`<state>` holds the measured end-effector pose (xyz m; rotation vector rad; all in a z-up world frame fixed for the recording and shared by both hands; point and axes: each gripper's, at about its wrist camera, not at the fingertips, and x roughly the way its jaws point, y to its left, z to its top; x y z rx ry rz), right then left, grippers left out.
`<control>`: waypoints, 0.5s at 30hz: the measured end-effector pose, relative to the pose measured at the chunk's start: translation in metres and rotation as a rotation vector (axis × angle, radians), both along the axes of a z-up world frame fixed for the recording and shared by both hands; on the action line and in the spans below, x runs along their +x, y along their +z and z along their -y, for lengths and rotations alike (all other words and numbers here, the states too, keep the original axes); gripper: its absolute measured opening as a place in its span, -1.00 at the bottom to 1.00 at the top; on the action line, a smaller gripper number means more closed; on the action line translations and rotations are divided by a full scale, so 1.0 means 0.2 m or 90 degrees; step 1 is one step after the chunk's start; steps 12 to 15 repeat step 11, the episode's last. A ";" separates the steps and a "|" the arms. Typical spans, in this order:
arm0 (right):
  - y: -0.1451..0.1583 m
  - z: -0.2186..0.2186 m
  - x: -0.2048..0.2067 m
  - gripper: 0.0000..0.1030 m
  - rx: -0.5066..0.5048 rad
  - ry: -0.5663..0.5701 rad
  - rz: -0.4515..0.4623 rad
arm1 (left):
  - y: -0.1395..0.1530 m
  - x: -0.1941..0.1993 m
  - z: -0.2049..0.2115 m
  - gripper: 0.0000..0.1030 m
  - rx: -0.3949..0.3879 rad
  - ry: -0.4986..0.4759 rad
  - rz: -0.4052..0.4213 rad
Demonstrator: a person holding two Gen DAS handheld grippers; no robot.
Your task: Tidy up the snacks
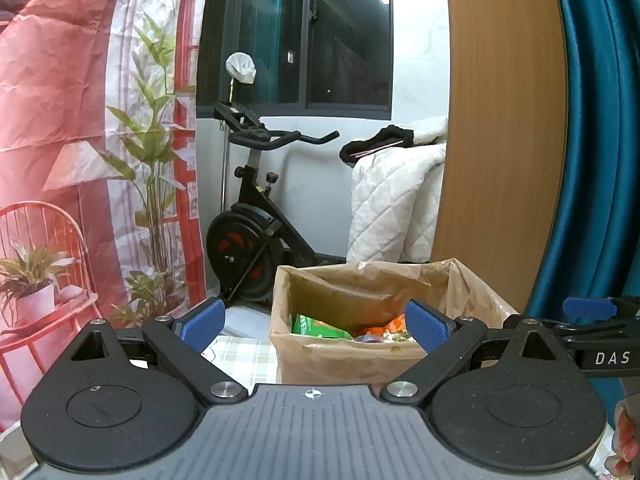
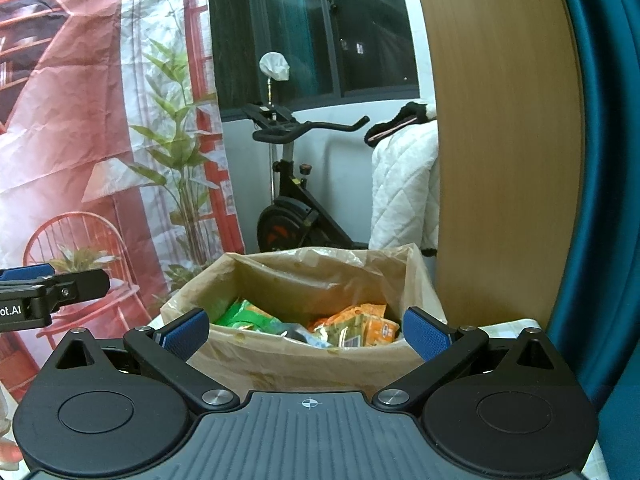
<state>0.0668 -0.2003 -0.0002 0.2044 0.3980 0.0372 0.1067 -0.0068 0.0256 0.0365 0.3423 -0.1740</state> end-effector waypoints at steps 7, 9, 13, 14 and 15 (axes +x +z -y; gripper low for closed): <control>-0.01 -0.01 0.01 0.99 -0.002 -0.002 -0.002 | -0.01 0.00 -0.01 0.90 0.001 0.001 -0.005; -0.01 -0.01 0.01 0.99 -0.003 -0.002 -0.003 | -0.01 0.00 -0.01 0.90 0.001 0.002 -0.005; -0.01 -0.01 0.01 0.99 -0.005 -0.002 -0.004 | -0.01 0.00 -0.02 0.90 -0.001 0.003 -0.007; -0.01 -0.01 0.01 0.99 -0.005 -0.002 -0.004 | -0.01 0.00 -0.02 0.90 -0.001 0.003 -0.007; -0.01 -0.01 0.01 0.99 -0.005 -0.002 -0.004 | -0.01 0.00 -0.02 0.90 -0.001 0.003 -0.007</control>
